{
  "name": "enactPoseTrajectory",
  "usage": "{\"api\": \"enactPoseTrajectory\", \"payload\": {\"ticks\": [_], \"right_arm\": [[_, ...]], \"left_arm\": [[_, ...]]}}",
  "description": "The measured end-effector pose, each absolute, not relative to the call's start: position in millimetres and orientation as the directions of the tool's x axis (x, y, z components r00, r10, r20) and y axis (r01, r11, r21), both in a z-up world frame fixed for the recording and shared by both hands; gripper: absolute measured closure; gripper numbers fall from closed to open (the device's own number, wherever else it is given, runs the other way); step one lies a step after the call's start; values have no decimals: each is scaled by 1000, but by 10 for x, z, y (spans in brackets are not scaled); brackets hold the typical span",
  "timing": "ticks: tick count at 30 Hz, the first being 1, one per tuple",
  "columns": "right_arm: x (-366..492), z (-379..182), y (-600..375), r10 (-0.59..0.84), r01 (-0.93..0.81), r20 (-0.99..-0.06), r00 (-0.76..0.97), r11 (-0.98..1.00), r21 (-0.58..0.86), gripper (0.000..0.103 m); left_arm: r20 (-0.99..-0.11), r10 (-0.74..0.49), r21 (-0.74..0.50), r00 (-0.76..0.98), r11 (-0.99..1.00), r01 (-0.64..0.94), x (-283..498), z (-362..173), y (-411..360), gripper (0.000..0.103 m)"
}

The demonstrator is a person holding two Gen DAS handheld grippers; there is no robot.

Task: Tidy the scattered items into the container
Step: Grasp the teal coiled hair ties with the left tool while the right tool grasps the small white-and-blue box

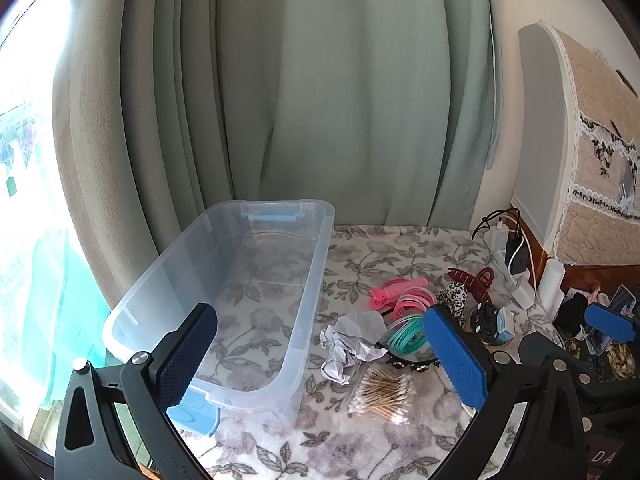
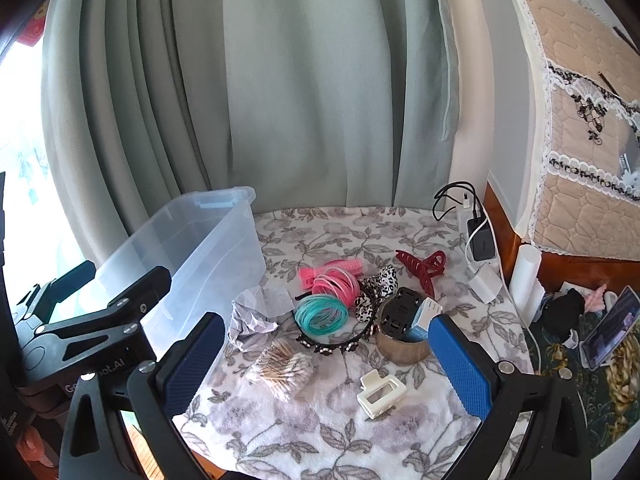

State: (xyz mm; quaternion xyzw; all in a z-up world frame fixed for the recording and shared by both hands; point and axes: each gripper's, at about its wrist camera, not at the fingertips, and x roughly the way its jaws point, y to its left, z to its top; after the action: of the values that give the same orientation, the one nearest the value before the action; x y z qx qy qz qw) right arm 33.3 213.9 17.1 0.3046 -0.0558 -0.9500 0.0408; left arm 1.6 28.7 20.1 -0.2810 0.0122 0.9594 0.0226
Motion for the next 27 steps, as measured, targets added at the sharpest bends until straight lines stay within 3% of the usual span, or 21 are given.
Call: {"api": "enactPoseTrajectory", "payload": {"ticks": [6,19,24,27], "right_arm": [[282,114,2434,-88,23,-582,-808,-993,119,0],[-61,-449,3111,-60,-85,-723,-688,-983,162,0],[-275,-657,3250,-99,-118,-755,-649,-966,228,11],[-397,-740,3277,-113,-120,-765,-634,-963,241,24]], "left_arm": [[-621,123,10,-774,-986,-165,-124,88,590,0],[-730,152,7,-666,-973,-229,-504,-532,1267,0],[-753,147,2,-641,-974,-226,-736,-689,1426,2],[-769,137,14,-625,-973,-231,-833,-803,1450,2]]}}
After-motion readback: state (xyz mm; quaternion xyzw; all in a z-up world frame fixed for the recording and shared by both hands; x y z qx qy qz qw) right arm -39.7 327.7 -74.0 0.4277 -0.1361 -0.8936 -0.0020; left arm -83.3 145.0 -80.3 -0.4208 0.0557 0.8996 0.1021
